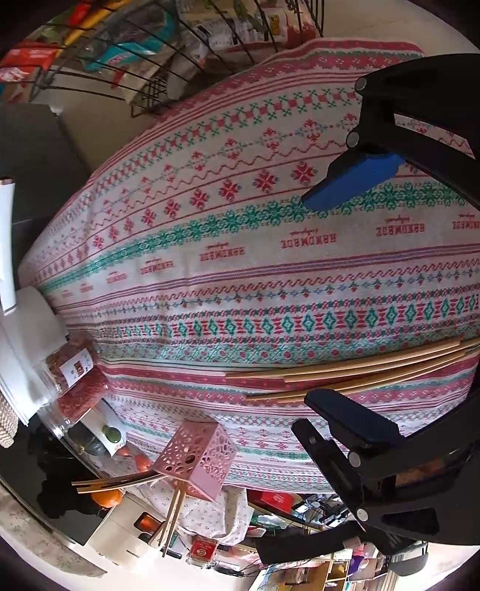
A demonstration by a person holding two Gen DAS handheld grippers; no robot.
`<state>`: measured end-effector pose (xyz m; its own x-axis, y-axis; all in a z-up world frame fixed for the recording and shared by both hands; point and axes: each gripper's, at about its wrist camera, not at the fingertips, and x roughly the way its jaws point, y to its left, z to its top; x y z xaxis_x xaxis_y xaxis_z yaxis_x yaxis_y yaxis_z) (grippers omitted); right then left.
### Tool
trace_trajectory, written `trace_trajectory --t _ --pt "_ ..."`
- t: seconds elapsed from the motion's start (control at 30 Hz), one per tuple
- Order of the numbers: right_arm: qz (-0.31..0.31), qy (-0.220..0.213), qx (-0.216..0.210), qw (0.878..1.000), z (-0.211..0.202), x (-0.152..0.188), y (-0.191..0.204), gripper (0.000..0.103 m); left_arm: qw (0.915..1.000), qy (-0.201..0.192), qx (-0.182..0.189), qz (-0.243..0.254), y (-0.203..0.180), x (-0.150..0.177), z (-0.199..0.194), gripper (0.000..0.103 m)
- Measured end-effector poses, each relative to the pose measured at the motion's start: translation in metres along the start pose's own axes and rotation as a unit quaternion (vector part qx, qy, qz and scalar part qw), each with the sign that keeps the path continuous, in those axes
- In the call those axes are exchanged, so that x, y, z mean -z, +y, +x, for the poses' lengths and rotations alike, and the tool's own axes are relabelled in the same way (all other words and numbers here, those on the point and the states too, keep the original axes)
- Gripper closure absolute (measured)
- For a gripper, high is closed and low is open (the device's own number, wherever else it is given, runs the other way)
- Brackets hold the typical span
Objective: Organize utensils
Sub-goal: 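Move both tools back to the pile and close the left tool on a bamboo chopstick, then close the right tool on a bamboo chopstick while the left tool holds its own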
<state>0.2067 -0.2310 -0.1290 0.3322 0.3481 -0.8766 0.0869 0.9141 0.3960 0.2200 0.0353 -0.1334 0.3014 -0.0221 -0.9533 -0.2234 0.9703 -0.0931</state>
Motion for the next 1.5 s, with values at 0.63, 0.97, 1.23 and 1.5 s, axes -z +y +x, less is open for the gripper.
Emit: trace_trajectory --t 0.63,0.97,1.23,1.5 --pt "0.036 0.007 0.000 0.999 0.002 -0.004 -0.018 0.009 0.9997 -0.002 -0.010 0.022 -0.037 0.002 0.027 0.027" --pt "0.038 0.031 0.002 0.999 0.023 -0.008 -0.003 0.009 0.9965 -0.043 -0.023 0.069 -0.039 0.028 0.011 0.091" --pt "0.022 0.052 0.003 0.998 0.048 -0.012 0.025 0.009 0.9928 -0.102 -0.018 0.059 -0.001 0.015 -0.010 0.097" --pt "0.020 0.055 0.013 0.998 0.076 -0.030 0.052 0.009 0.9875 -0.156 -0.012 0.015 0.042 -0.006 -0.042 0.097"
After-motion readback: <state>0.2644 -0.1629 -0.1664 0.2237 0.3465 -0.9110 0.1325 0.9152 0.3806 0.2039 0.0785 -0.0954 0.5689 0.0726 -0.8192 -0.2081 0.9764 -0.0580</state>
